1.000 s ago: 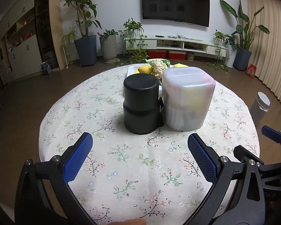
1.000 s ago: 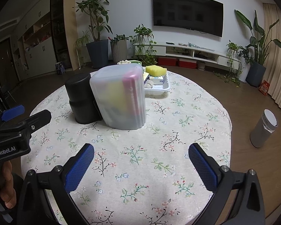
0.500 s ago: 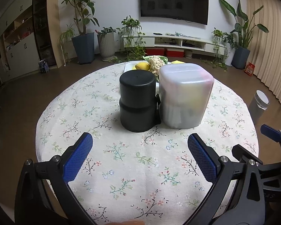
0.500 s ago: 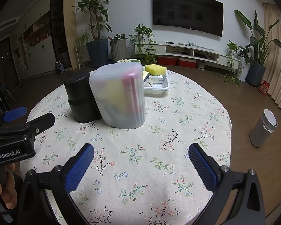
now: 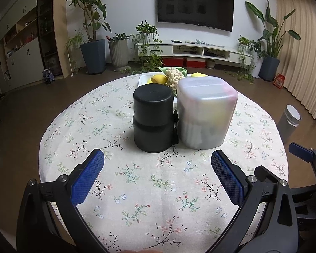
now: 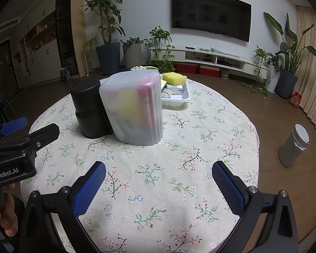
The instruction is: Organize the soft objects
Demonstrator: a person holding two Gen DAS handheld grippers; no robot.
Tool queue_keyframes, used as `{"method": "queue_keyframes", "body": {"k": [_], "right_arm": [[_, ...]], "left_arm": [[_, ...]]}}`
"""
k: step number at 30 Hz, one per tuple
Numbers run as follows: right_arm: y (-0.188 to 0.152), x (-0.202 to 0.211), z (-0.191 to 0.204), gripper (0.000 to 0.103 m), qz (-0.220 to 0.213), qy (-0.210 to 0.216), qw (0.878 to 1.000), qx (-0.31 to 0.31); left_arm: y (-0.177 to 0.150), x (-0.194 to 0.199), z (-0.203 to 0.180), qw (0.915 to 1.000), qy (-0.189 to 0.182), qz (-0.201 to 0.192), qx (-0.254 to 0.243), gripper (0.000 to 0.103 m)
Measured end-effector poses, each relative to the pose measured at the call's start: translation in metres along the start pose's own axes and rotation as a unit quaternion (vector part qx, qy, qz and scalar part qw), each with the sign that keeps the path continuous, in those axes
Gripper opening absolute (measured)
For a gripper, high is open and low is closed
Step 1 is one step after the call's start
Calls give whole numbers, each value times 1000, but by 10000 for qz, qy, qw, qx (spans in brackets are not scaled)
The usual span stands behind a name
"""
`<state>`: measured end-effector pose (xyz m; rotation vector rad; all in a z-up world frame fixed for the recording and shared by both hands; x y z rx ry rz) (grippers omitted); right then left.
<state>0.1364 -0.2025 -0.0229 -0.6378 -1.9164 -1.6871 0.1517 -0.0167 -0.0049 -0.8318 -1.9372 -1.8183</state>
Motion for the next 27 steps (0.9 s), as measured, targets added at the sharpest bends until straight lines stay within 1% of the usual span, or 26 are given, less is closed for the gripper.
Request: {"method": "queue_keyframes", "body": {"k": [27], "right_arm": [[3,1,2,103,-1,2,10000,32]], "left_arm": [[1,2,-3,10000,-7,-48,13,103]]}}
Point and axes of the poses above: each gripper's, at about its wrist camera, not at the fingertips, and x roughly against the way its jaws point, z to its left, y to its top, the point moved 7 cm from there along -x, roughly the way its jaws point, and after that the axes turned 10 degrees about -y, right-handed, at the moved point
